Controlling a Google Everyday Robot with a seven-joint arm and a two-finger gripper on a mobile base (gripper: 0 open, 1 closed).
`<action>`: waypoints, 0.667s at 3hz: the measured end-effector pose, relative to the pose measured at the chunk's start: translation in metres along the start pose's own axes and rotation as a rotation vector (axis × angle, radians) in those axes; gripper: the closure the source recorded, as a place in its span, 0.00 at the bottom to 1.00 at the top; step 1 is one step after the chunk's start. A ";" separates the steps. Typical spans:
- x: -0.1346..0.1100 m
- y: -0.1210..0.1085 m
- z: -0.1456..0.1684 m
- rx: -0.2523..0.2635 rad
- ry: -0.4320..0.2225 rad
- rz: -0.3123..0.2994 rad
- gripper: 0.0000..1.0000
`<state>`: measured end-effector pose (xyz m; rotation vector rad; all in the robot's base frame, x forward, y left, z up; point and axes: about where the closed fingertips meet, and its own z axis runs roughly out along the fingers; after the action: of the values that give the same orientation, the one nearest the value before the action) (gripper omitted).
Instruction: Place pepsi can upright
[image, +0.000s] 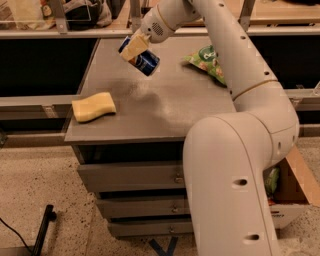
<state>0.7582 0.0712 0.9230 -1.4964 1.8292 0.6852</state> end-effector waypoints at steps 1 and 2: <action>0.001 0.004 -0.020 0.016 -0.119 -0.006 1.00; 0.006 0.016 -0.038 0.047 -0.267 -0.013 1.00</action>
Offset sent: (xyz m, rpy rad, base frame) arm -0.0685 -0.0476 0.0021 0.4274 -0.1511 -0.0606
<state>0.7355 0.0421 0.9419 -1.3160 1.6211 0.7890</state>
